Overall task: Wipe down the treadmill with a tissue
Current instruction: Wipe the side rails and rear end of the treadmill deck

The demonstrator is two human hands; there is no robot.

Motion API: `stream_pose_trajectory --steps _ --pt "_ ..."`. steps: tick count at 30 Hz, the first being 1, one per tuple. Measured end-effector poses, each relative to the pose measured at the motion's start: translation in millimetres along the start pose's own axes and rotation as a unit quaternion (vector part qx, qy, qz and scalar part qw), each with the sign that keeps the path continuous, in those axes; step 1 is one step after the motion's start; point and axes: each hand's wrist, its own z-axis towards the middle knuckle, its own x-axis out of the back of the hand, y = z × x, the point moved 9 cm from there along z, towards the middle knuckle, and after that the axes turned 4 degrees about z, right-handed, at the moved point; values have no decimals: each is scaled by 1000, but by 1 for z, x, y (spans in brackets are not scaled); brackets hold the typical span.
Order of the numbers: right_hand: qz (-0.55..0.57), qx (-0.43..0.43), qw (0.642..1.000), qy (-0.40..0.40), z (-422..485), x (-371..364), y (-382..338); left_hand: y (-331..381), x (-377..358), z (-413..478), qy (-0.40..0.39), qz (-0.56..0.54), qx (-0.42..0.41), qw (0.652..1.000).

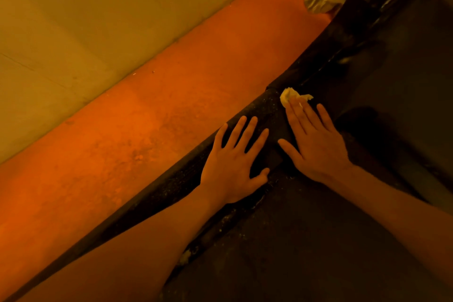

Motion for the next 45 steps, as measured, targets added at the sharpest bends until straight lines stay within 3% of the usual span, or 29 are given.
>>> stream_pose_trajectory --steps 6,12,16,18,23,28,35,40,45 --pt "45 -168 985 12 57 24 65 0 -1 1 -4 -2 -4 1000" --pt "33 -53 998 -18 14 10 18 1 0 0 -6 -8 -6 1000" --pt "27 -160 987 -4 57 31 77 1 -1 1 -6 -9 -7 1000" --pt "51 -180 982 1 62 32 69 0 0 0 -6 -8 -5 1000" --pt "55 -91 994 -23 14 6 9 1 1 0 -4 -9 -3 1000" --pt "68 -152 986 -4 82 31 61 1 0 1 -7 -2 -4 1000" --pt "39 40 997 -48 88 25 15 1 0 0 -7 -6 -4 1000" --pt "19 -29 997 -62 109 37 29 0 -1 1 -18 -2 -4 1000" --pt "3 72 995 -66 81 19 -6 2 -1 1 -18 -6 -7 1000"
